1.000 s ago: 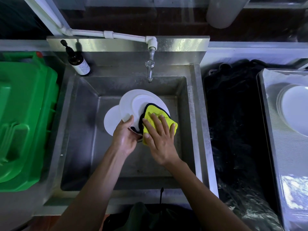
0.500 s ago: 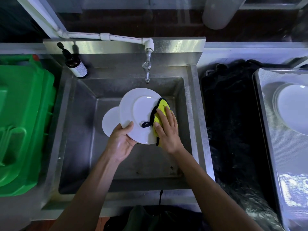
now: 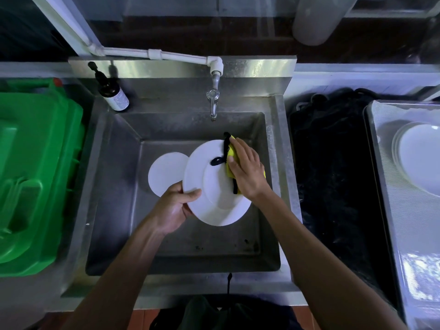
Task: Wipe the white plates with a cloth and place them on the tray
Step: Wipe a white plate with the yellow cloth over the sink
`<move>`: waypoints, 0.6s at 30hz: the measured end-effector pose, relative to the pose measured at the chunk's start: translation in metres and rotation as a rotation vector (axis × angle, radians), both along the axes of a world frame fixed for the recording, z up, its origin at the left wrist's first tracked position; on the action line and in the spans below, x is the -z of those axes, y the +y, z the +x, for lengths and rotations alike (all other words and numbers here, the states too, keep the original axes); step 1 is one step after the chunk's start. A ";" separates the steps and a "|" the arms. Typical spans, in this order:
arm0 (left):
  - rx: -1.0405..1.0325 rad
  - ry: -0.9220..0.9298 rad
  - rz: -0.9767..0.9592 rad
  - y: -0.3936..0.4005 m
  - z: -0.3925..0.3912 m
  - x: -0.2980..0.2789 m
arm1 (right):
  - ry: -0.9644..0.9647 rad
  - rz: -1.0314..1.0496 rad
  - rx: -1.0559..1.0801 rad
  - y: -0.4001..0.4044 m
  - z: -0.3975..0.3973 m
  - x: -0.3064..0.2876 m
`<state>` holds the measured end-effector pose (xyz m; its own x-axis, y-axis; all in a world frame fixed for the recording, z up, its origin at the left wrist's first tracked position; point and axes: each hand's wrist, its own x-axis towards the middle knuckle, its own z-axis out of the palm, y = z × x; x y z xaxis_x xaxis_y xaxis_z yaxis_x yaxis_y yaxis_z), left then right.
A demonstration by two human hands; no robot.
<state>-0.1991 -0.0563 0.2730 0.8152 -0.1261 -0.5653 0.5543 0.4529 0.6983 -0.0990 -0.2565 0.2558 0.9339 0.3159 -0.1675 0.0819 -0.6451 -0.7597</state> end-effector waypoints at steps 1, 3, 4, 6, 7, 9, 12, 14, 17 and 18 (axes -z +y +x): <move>0.010 0.003 0.015 0.000 0.001 -0.001 | -0.022 -0.012 -0.018 0.002 -0.001 -0.001; 0.030 0.015 0.050 -0.001 0.004 -0.004 | -0.076 -0.027 -0.056 0.007 -0.003 -0.003; 0.042 0.020 0.068 -0.002 0.005 -0.005 | -0.102 -0.035 -0.077 0.009 -0.005 -0.004; 0.060 0.026 0.094 -0.003 0.007 -0.007 | -0.145 -0.054 -0.125 0.015 -0.009 -0.007; 0.059 0.028 0.097 -0.003 0.008 -0.008 | -0.163 -0.062 -0.152 0.017 -0.012 -0.008; 0.048 0.029 0.082 -0.003 0.008 -0.008 | -0.190 -0.075 -0.200 0.020 -0.017 -0.010; 0.050 0.025 0.061 -0.004 0.008 -0.006 | -0.224 -0.095 -0.257 0.022 -0.025 -0.012; 0.053 0.026 0.063 -0.005 0.009 -0.003 | -0.262 -0.100 -0.295 0.025 -0.033 -0.013; 0.053 0.025 0.093 -0.007 0.007 0.001 | -0.309 -0.099 -0.338 0.026 -0.042 -0.011; 0.051 0.024 0.095 -0.008 0.006 0.002 | -0.307 -0.094 -0.336 0.026 -0.042 -0.010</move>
